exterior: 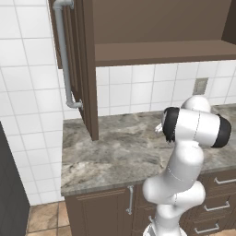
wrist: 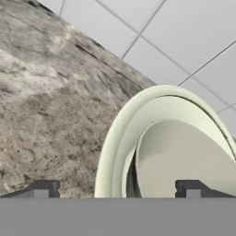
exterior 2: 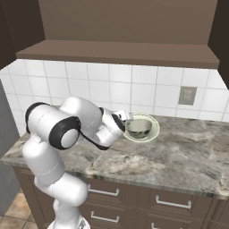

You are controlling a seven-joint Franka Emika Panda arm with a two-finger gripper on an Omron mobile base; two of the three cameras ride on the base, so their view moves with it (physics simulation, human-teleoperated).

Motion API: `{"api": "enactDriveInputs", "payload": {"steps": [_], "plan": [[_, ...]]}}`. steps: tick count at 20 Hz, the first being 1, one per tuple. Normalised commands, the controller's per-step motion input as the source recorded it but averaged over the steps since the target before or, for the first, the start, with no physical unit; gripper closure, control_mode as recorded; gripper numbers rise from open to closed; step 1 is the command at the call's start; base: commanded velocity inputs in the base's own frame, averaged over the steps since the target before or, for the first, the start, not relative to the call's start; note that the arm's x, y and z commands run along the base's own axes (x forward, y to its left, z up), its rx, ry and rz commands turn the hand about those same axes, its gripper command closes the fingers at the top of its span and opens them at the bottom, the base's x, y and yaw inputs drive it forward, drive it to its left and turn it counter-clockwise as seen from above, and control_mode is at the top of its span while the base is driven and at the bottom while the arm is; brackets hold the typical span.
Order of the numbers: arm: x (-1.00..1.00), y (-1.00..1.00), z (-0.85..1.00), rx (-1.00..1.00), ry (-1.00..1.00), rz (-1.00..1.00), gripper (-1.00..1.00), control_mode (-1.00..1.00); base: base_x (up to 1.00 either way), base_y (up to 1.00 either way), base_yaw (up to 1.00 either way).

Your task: Pick up the bowls on the counter and stack them on top of one another in the open cabinet. Place the smaller bowl on top of the larger bowl.

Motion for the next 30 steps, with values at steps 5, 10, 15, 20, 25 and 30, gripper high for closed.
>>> {"api": "enactDriveInputs", "payload": {"steps": [5,10,15,20,25,30], "plan": [[0.11,-0.11,-0.06,0.00,0.00,0.00,1.00,-1.00,0.00,0.00,0.00],[0.11,-0.01,-0.18,0.00,0.00,0.00,1.00,-1.00,0.00,0.00,0.00],[0.07,0.00,-0.17,0.00,0.00,0.00,1.00,-1.00,0.00,0.00,0.00],[0.00,0.00,0.00,0.00,0.00,0.00,1.00,-1.00,0.00,0.00,0.00],[0.00,0.00,0.12,0.00,0.00,0.01,1.00,-1.00,0.00,0.00,0.00],[-0.07,0.00,0.43,0.00,-0.02,0.04,1.00,-1.00,0.00,0.00,0.00]]}}
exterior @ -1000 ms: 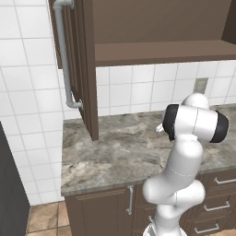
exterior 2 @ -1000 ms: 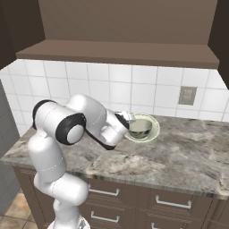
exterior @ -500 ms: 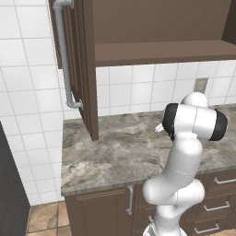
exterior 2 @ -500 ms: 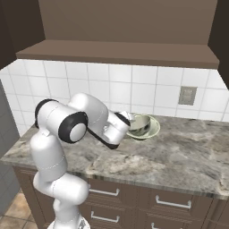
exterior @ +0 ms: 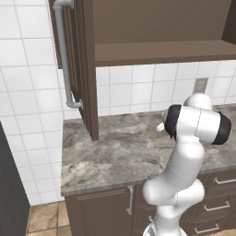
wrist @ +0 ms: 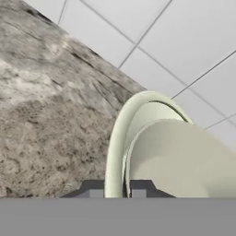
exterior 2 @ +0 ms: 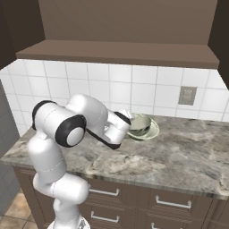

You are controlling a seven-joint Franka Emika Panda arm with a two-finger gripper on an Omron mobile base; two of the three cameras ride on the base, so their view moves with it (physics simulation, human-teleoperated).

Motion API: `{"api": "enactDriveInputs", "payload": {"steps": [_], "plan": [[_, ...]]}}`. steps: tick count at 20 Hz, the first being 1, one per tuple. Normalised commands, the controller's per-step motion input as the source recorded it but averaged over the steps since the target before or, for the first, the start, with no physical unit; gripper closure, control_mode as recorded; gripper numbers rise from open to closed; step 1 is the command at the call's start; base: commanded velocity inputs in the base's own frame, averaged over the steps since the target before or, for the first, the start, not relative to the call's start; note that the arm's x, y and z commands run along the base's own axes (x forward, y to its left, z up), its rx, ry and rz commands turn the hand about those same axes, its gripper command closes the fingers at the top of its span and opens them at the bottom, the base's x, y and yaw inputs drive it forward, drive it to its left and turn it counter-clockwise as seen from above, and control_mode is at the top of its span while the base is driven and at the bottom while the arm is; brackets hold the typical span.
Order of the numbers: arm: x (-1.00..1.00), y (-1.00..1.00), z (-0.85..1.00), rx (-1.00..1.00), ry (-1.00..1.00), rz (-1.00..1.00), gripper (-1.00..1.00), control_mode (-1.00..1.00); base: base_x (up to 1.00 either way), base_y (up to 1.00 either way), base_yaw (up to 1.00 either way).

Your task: Pick up the bowls on the counter and stack them on top of one another in the open cabinet. Place the smaller bowl on top of the larger bowl.

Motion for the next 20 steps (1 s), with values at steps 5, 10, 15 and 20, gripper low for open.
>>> {"api": "enactDriveInputs", "payload": {"steps": [5,10,15,20], "plan": [[-0.12,0.00,0.51,0.00,-0.03,0.06,1.00,-1.00,0.00,0.00,0.00],[-0.06,0.00,0.48,0.00,-0.06,0.08,1.00,-1.00,0.00,0.00,0.00],[-0.09,0.00,0.44,-0.03,-0.08,0.08,1.00,-1.00,0.00,0.00,0.00],[-0.17,0.00,0.48,-0.08,-0.01,0.08,1.00,-1.00,0.00,0.00,0.00]]}}
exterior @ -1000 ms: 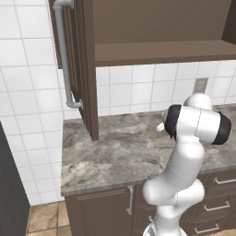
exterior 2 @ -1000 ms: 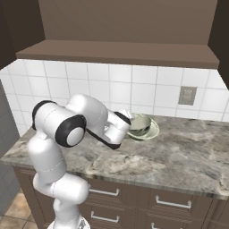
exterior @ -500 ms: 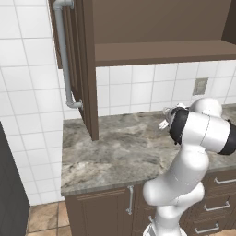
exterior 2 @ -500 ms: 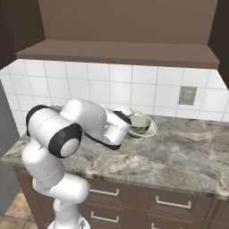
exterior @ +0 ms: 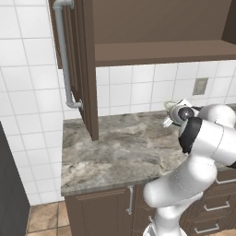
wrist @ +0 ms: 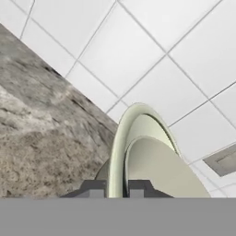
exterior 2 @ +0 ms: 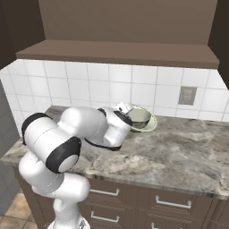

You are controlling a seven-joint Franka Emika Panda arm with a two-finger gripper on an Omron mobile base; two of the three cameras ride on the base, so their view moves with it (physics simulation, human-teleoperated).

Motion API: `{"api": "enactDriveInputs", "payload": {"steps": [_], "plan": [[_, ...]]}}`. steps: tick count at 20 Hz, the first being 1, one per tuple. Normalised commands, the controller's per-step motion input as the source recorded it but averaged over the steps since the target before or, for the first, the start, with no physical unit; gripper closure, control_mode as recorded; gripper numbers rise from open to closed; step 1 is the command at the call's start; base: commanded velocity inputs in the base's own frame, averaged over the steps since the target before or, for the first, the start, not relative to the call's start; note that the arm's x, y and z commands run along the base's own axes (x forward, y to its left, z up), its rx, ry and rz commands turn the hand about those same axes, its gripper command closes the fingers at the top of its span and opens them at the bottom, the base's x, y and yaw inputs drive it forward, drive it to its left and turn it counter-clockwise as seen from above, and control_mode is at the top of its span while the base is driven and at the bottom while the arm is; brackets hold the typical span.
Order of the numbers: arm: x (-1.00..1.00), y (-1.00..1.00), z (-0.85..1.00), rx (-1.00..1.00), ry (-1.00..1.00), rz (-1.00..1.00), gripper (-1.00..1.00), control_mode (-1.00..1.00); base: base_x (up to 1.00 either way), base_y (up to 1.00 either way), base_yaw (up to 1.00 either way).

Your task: Pick up the bowls on the counter and stack them on top of one another in the open cabinet. Place the smaller bowl on top of the larger bowl.

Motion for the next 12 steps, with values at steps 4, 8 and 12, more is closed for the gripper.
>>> {"api": "enactDriveInputs", "payload": {"steps": [4,8,12], "plan": [[-0.36,0.01,0.47,-0.14,0.00,0.07,1.00,-1.00,0.00,0.00,0.00],[-0.40,0.05,0.53,-0.16,0.04,0.06,1.00,-1.00,0.00,0.00,0.00],[-0.38,0.13,0.67,-0.14,0.10,0.05,1.00,-1.00,0.00,0.00,0.00]]}}
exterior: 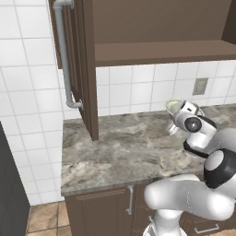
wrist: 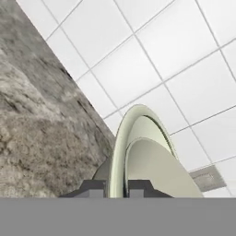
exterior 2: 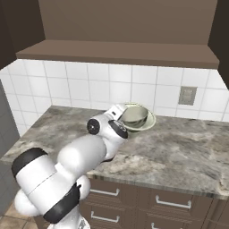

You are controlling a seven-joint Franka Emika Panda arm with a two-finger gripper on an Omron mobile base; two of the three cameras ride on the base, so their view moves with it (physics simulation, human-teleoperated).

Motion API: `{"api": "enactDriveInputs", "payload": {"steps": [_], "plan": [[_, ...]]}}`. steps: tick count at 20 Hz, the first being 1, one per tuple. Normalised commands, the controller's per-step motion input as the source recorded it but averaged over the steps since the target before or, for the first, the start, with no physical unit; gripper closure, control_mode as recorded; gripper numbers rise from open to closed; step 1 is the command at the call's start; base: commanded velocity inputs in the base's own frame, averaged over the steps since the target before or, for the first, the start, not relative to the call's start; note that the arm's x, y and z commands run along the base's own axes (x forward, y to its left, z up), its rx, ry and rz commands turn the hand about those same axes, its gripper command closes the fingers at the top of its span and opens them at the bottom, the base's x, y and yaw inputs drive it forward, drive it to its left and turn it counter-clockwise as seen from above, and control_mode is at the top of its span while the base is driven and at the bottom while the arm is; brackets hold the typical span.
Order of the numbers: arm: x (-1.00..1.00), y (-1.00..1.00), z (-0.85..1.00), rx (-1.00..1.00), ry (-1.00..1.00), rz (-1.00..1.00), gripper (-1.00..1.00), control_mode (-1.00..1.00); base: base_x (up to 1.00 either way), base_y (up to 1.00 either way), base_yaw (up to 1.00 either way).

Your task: Pick up the bowls on the counter and stack them on top of one another in the open cabinet. Place the smaller bowl on top of the larger bowl.

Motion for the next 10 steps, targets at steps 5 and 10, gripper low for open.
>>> {"api": "enactDriveInputs", "payload": {"steps": [5,10], "plan": [[-0.38,0.17,0.76,-0.13,0.16,0.04,1.00,-1.00,0.00,0.00,0.00],[-0.32,0.10,0.88,-0.08,0.19,0.03,1.00,-1.00,0.00,0.00,0.00]]}}
